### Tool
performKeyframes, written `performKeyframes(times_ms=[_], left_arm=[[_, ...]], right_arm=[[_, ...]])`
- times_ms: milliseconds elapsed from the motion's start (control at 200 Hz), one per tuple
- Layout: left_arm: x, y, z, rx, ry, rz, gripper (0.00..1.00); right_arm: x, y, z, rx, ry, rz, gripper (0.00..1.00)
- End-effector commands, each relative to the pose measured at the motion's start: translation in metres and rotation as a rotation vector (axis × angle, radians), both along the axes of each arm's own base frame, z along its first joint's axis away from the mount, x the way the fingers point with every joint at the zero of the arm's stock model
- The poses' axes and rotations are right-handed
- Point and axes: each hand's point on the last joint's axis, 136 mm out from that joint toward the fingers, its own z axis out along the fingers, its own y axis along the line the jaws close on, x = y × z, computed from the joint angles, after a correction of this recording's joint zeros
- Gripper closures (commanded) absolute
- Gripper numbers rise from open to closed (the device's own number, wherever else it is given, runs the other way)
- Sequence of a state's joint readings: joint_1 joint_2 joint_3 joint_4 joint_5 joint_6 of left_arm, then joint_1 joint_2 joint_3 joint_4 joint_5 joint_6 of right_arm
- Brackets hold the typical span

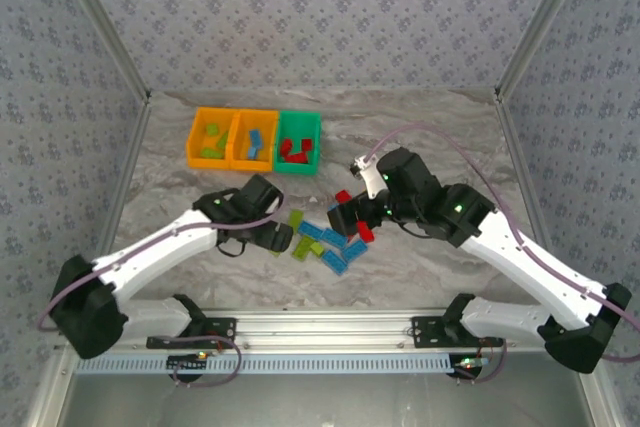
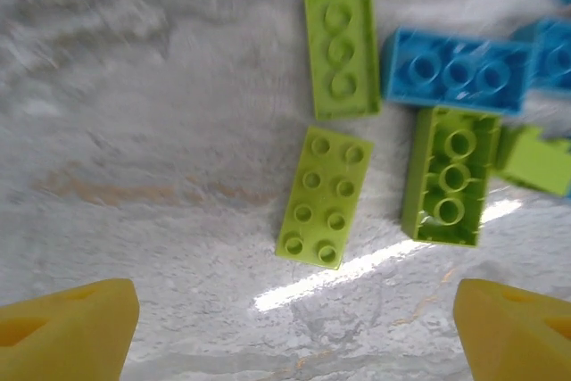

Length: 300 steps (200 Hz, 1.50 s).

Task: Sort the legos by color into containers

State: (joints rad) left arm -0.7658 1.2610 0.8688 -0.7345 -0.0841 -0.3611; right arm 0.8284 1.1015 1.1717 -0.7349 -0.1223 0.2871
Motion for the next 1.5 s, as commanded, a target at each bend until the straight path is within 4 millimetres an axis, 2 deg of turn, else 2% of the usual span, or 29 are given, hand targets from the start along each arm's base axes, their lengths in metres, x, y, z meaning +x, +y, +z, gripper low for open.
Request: performKeyframes(times_ms=[0,140,250,530,560,565,585,685,755,844,914,1049,1179,1274,1364,1494], left_arm=[[-0.001,-0.015,-0.021,-0.048,0.053,0.014,0.11],[0.002,-0.020,-0.045,-0.025,0.089,0.008,0.14],[0.007,-0.020,-0.058,0.006,0.098,0.021,0.18],[0.010,-0.012,-0.083,0.088,0.114,0.027,0.50],[0.010,-0.012,-0.084,0.089,0.117,0.028,0.54],[0.010,-0.011,-0.085,0.090,0.117,0.028,0.55],[0.010,-0.012,-0.085,0.088,0.115,0.029,0.57],[0.012,-0.013,-0.081,0.075,0.100,0.040,0.73],[0.015,-0.016,-0.069,0.044,0.072,0.047,0.75],[0.027,-0.018,-0.039,-0.007,0.003,0.058,0.76],[0.045,-0.010,-0.010,-0.030,-0.075,0.094,0.77],[0.098,0.026,0.047,-0.078,-0.236,0.245,0.77],[0.151,0.061,0.083,-0.104,-0.357,0.365,0.78],[0.190,0.084,0.089,-0.075,-0.380,0.424,0.79],[0.223,0.105,0.082,-0.042,-0.357,0.493,0.80],[0.263,0.124,0.077,-0.054,-0.345,0.568,0.79]], right_arm=[[0.000,0.000,-0.010,0.012,0.061,-0.021,0.00],[0.002,0.001,-0.011,-0.007,0.073,-0.019,0.00],[0.004,0.001,-0.013,-0.016,0.074,-0.027,0.00],[-0.001,0.003,-0.014,-0.001,0.111,-0.019,0.00],[-0.002,0.004,-0.013,0.006,0.115,-0.015,0.00],[-0.001,0.005,-0.006,0.018,0.104,-0.013,0.00],[-0.001,0.007,0.001,0.033,0.097,-0.008,0.00],[-0.006,0.012,0.006,0.055,0.105,0.022,0.00],[-0.008,0.013,0.007,0.056,0.109,0.029,0.00],[-0.009,0.013,0.009,0.057,0.109,0.029,0.00],[-0.009,0.014,0.012,0.058,0.102,0.028,0.00],[-0.005,0.011,0.011,0.047,0.088,0.004,0.00],[-0.005,0.010,0.007,0.044,0.097,-0.010,0.00],[-0.005,0.009,0.004,0.037,0.097,-0.018,0.00],[-0.005,0.007,0.004,0.034,0.094,-0.026,0.00],[-0.006,0.003,0.001,0.026,0.100,-0.044,0.00]])
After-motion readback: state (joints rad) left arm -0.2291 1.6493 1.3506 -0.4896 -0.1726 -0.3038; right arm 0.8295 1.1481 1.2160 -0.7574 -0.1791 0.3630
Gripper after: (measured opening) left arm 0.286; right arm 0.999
